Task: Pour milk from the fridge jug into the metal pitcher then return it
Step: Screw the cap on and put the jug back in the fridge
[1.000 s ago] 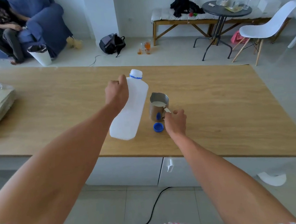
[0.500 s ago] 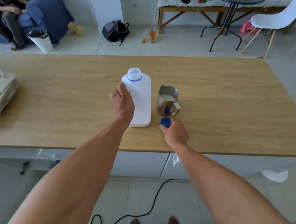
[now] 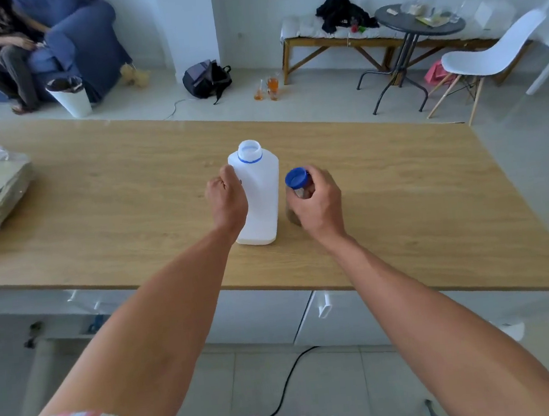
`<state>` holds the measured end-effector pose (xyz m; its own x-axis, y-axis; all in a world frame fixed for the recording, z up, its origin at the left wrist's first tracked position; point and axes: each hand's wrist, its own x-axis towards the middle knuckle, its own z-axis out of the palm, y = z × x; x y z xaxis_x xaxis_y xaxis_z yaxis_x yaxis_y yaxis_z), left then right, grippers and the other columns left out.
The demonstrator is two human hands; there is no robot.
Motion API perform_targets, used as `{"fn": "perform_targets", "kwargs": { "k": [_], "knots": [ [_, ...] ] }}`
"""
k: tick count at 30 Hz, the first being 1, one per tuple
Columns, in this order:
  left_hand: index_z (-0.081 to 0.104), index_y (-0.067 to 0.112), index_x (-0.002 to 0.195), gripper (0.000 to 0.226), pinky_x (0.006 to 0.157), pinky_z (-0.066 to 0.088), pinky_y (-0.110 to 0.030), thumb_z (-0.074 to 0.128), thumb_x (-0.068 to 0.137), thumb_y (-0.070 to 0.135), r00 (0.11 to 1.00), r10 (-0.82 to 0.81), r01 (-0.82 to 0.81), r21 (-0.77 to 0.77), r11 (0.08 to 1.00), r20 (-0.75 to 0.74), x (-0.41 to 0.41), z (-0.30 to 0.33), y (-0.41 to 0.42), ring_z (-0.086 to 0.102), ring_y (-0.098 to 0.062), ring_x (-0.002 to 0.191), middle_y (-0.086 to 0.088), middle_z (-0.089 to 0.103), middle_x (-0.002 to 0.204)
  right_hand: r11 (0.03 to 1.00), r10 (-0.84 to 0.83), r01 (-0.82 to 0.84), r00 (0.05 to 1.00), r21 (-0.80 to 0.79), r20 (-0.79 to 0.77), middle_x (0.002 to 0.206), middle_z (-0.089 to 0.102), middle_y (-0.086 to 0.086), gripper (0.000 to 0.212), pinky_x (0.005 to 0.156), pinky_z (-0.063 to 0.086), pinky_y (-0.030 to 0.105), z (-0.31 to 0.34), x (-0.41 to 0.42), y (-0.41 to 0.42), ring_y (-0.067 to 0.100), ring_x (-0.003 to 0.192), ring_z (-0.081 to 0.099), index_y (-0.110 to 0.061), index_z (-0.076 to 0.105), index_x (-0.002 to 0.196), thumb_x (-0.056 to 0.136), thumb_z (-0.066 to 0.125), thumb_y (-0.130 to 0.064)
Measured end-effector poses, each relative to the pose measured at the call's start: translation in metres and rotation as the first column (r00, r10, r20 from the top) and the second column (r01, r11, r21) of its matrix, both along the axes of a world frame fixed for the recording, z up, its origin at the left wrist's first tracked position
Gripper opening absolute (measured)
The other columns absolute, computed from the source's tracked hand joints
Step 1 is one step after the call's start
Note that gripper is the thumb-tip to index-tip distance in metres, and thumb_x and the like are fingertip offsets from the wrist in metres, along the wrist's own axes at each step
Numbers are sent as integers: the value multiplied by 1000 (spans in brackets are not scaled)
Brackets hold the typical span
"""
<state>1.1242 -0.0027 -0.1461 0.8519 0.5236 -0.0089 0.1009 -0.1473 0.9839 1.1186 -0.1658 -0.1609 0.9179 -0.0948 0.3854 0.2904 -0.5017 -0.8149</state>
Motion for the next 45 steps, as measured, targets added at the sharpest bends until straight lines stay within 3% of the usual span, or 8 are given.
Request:
{"fn": "perform_targets", "kwargs": {
  "k": [6, 13, 20, 25, 33, 38, 40, 45],
  "knots": [
    [27, 12, 63, 36, 52, 18, -32, 32, 98, 20, 997, -69, 69, 13, 997, -23, -1, 6, 5, 21, -17, 59, -9, 28, 65, 932, 196, -193, 980, -308, -22, 102, 56, -3, 32, 72, 43, 20, 66, 36, 7, 2, 75, 47, -13, 70, 112, 81, 77, -16],
    [24, 18, 59, 41, 52, 18, -31, 32, 99, 18, 993, -105, 105, 7, 994, -44, 2, 7, 10, 21, -17, 56, 0, 28, 57, 737, 364, -440, 898, -513, -248, 99, 71, 16, 26, 82, 58, 50, 113, 53, 28, 35, 87, 69, -3, 70, 101, 77, 70, -14],
    [28, 16, 57, 45, 51, 23, -31, 32, 101, 16, 991, -120, 123, 41, 992, -51, 4, 7, 12, 27, -20, 56, 2, 34, 52, 567, 395, -565, 825, -599, -405, 125, 68, 1, 52, 87, 54, 29, 150, 65, 38, 19, 104, 66, -16, 68, 133, 83, 75, -3],
    [31, 14, 56, 45, 52, 25, -30, 31, 101, 20, 992, -116, 117, 18, 993, -51, 6, 3, 13, 32, -22, 59, -1, 38, 54, 412, 358, -577, 814, -705, -457, 134, 67, 1, 65, 95, 57, 42, 159, 73, 55, 25, 111, 67, -28, 71, 135, 79, 75, 4],
    [29, 17, 54, 45, 50, 23, -28, 32, 99, 17, 994, -109, 107, -42, 993, -32, 7, 2, 12, 28, -18, 55, 7, 34, 48, 325, 348, -533, 835, -781, -425, 135, 63, -4, 68, 92, 59, 48, 162, 75, 66, 26, 114, 64, -32, 76, 124, 75, 68, 14],
    [28, 16, 54, 47, 45, 23, -25, 32, 101, 17, 995, -92, 91, -19, 996, -33, 4, 5, 9, 25, -14, 50, 6, 33, 48, 353, 269, -500, 864, -791, -426, 95, 59, -3, 32, 79, 57, 47, 162, 72, 66, 21, 80, 60, -15, 70, 102, 81, 84, -35],
    [28, 13, 56, 46, 44, 22, -25, 31, 102, 16, 997, -76, 76, -4, 997, -33, 4, 5, 8, 24, -15, 51, -1, 33, 53, 377, 216, -416, 908, -827, -359, 88, 49, -2, 43, 74, 48, 42, 157, 68, 68, 22, 78, 53, -13, 54, 94, 89, 72, -53],
    [25, 15, 58, 44, 43, 20, -24, 31, 101, 14, 999, -51, 51, 6, 999, -19, 3, 6, 7, 21, -17, 56, -7, 29, 60, 314, 158, -229, 970, -921, -187, 94, 61, 6, 44, 70, 35, 37, 139, 59, 76, 27, 80, 54, -14, 54, 81, 100, 46, -53]
  ]
}}
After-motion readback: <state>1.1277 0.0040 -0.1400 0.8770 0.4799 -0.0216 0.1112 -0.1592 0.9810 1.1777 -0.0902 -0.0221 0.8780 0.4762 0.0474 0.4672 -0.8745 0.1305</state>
